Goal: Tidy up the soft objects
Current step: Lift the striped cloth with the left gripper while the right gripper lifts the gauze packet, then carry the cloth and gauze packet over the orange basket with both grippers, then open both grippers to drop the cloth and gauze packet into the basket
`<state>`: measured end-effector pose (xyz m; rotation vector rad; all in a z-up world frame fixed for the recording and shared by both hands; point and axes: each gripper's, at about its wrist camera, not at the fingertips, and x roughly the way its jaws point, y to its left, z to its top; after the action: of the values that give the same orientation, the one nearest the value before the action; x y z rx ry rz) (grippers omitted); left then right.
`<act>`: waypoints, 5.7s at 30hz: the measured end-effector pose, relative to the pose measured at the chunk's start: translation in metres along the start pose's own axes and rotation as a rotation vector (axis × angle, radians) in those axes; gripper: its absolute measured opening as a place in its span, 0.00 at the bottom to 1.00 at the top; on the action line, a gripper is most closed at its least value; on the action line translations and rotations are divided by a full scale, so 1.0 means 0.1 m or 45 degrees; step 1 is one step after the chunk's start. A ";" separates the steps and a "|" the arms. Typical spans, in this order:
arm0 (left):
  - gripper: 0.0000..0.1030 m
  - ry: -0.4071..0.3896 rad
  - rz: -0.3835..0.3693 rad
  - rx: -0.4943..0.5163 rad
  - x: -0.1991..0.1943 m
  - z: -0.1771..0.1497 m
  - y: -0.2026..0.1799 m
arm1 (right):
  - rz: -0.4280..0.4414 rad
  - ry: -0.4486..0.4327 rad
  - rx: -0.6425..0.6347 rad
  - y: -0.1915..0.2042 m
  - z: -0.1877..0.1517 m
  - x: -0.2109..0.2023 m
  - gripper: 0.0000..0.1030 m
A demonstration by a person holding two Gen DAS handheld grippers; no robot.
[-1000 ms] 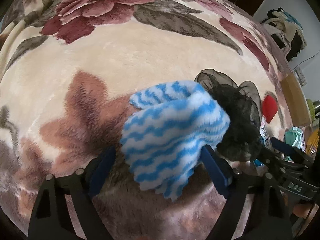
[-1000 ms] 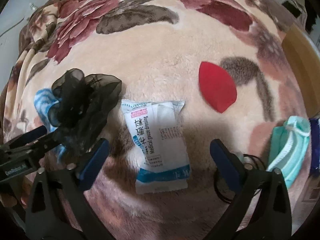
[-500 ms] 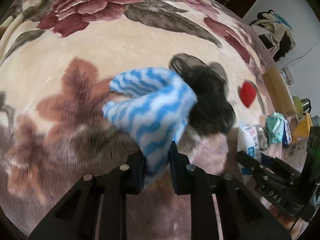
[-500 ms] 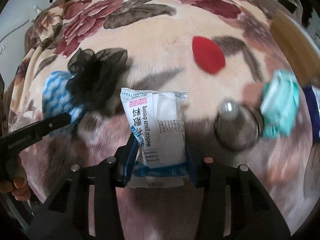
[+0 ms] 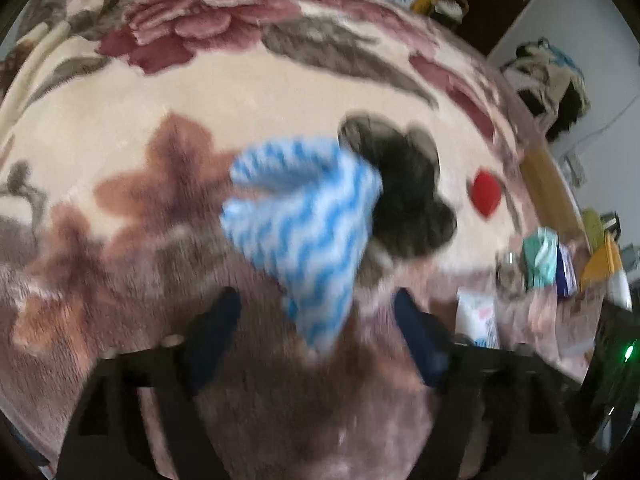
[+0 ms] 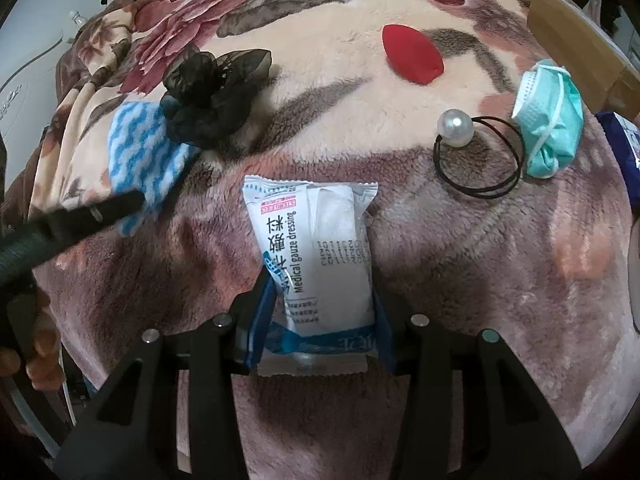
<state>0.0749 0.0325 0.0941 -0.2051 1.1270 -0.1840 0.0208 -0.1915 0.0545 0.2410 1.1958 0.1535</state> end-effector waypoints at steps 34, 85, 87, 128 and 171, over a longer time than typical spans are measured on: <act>0.30 0.173 0.000 -0.023 0.05 -0.44 -0.03 | 0.012 -0.032 0.056 0.06 -0.22 -0.08 0.42; 0.10 0.202 -0.148 0.238 -0.23 -0.85 -1.51 | -0.040 -0.199 0.229 -0.83 -0.62 -1.00 0.41; 0.10 0.198 -0.148 0.250 -0.26 -0.85 -1.56 | -0.045 -0.212 0.229 -0.86 -0.61 -1.07 0.41; 0.10 -0.002 -0.350 0.515 -1.06 -0.32 -3.55 | -0.149 -0.564 0.333 -1.69 -0.19 -2.48 0.41; 0.99 0.041 -0.391 0.701 -0.34 -0.58 -5.18 | -0.327 -0.570 0.795 -3.63 -0.31 -2.82 0.88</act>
<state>-0.0134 -0.4631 0.2316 0.1185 1.0324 -0.7603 -0.1133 -0.6074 0.2007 0.6272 0.7880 -0.4866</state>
